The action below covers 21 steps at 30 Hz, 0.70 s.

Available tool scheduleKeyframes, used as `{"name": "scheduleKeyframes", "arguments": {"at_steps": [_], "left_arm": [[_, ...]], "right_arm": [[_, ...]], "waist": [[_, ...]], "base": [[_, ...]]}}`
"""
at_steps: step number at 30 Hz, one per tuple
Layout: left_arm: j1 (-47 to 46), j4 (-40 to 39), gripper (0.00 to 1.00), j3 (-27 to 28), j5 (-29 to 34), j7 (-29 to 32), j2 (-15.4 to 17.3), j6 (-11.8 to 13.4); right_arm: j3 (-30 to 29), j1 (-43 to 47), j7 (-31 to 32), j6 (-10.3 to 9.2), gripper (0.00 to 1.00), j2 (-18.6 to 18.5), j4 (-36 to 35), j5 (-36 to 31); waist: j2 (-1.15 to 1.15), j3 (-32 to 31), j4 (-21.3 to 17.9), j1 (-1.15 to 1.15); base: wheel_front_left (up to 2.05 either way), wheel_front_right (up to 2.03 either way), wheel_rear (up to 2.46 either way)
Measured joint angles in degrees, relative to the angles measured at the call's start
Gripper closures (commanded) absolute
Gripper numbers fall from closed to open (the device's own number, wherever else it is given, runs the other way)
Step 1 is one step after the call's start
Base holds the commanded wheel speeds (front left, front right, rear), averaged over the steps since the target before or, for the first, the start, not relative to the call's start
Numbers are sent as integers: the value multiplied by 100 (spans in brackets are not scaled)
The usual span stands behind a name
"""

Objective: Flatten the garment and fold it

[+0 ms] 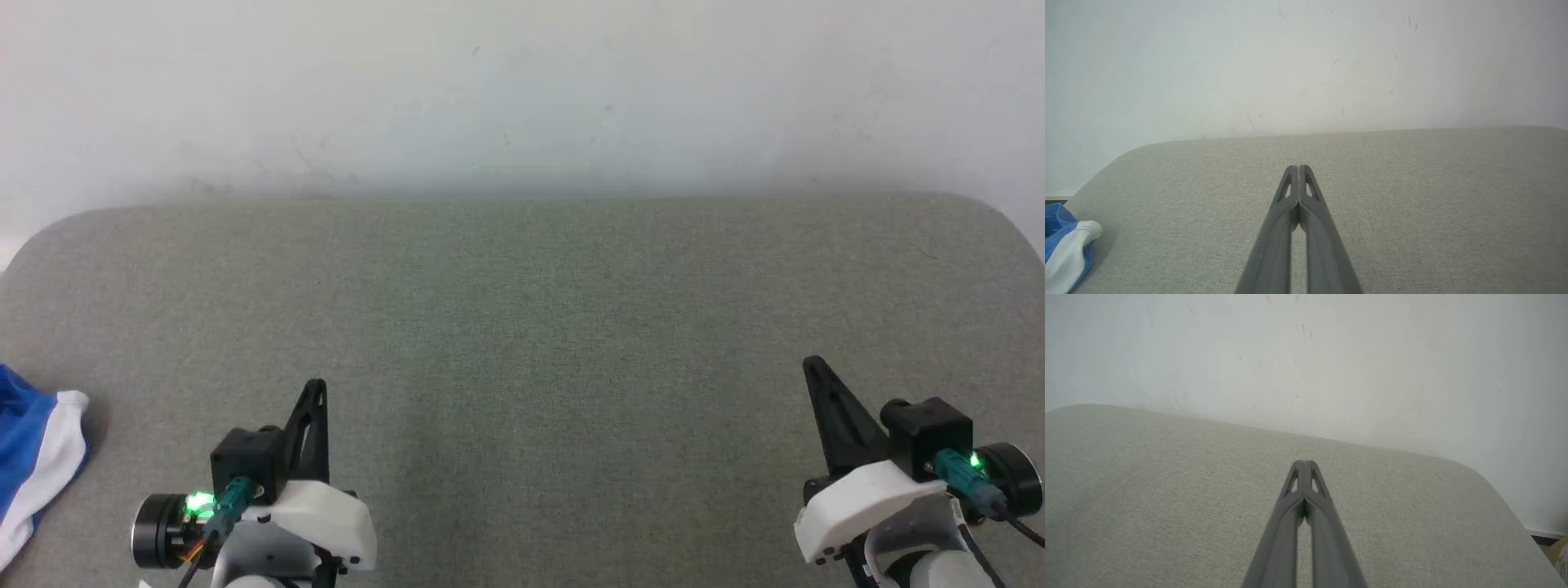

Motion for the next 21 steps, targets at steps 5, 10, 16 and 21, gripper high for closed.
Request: {"name": "scheduleKeyframes", "arguments": {"at_steps": [5, 10, 16, 21], "left_arm": [[0, 0, 100, 0, 0, 0, 0, 0], [0, 0, 100, 0, 0, 0, 0, 0], [0, 0, 100, 0, 0, 0, 0, 0], [0, 0, 100, 0, 0, 0, 0, 0]], "right_arm": [[0, -1, 0, 0, 100, 0, 0, 0], [0, -1, 0, 0, 100, 0, 0, 0], [0, -2, 0, 0, 100, 0, 0, 0], [0, -2, 0, 0, 100, 0, 0, 0]], "waist": [[0, 0, 0, 0], [0, 0, 0, 0], [0, 0, 0, 0], [1, 0, 0, 0]], "base": [[0, 0, 0], [0, 0, 0], [0, 0, 0], [0, 0, 0]]}}
